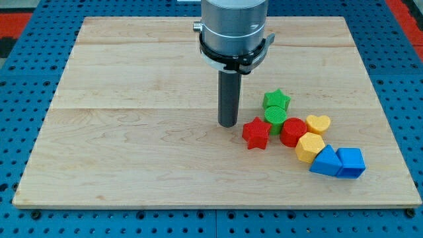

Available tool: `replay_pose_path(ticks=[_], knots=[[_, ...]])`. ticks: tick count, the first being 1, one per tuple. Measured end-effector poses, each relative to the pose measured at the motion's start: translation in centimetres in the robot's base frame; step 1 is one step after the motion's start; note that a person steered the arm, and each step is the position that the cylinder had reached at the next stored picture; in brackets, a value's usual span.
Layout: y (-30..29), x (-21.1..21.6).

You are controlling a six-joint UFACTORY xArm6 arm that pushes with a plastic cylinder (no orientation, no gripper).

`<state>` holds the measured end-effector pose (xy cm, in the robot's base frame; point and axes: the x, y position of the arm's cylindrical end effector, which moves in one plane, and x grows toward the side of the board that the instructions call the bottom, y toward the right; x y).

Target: Point your arm at the bottom right corner of the blue cube

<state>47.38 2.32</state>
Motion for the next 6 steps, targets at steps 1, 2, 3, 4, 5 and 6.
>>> replay_pose_path(ticks=[1, 2, 3, 4, 5, 6], knots=[[0.1, 0.0], [-0.8, 2.6], [-1.1, 8.4], [3.9, 11.8], [8.5, 14.5], [18.2, 13.9]])
